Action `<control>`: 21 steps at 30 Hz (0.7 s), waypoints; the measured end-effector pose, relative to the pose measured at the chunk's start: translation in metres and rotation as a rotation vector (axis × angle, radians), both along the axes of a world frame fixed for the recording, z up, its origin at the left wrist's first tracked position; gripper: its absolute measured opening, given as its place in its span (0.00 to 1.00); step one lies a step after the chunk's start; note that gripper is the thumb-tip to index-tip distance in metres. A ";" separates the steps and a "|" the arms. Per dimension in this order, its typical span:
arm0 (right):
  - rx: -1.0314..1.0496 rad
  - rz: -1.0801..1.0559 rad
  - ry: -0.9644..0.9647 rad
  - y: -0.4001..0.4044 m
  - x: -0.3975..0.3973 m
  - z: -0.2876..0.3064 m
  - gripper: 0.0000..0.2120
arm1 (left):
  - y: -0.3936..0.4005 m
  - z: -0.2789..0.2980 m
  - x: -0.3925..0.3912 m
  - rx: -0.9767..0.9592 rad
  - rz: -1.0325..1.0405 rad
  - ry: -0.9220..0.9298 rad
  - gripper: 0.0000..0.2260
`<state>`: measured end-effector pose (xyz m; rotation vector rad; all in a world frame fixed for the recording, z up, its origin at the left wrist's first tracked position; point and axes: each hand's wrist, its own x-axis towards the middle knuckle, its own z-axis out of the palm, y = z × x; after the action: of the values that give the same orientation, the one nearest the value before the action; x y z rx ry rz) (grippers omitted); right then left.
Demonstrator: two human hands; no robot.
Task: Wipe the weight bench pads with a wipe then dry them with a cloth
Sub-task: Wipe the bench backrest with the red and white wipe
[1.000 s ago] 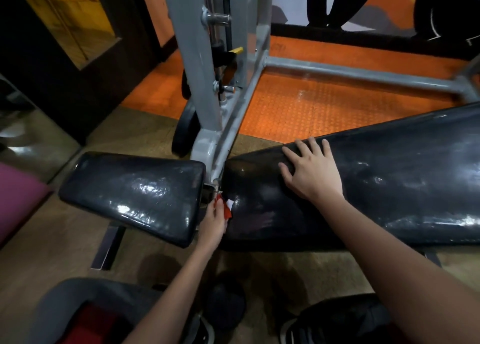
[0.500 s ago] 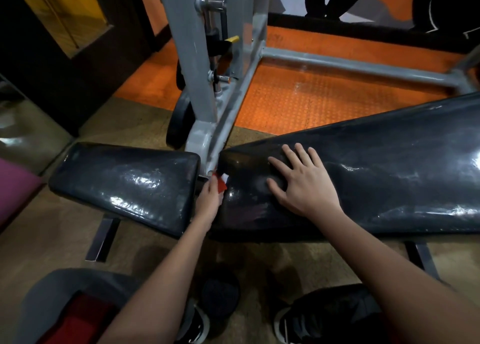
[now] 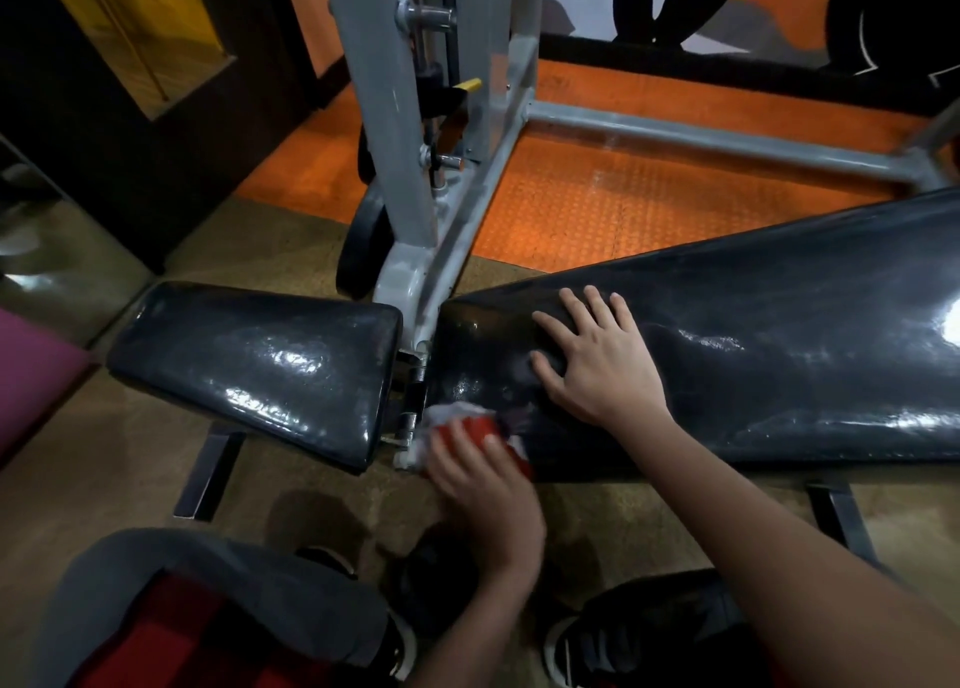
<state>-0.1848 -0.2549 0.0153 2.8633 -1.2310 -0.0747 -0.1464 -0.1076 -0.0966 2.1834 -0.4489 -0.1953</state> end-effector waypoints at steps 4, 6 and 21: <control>0.104 0.026 -0.053 -0.008 -0.003 0.008 0.28 | -0.026 0.031 -0.074 0.048 -0.305 -0.166 0.25; 0.131 0.086 -0.021 -0.020 -0.012 0.016 0.32 | -0.030 0.041 -0.080 0.056 -0.323 -0.180 0.25; 0.043 0.152 -0.025 -0.026 -0.028 0.015 0.29 | 0.011 -0.006 0.127 0.126 -0.261 0.265 0.21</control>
<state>-0.2130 -0.2805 0.0299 2.9924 -1.0240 -0.0630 -0.0196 -0.0964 -0.1031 2.1751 -0.5812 -0.6628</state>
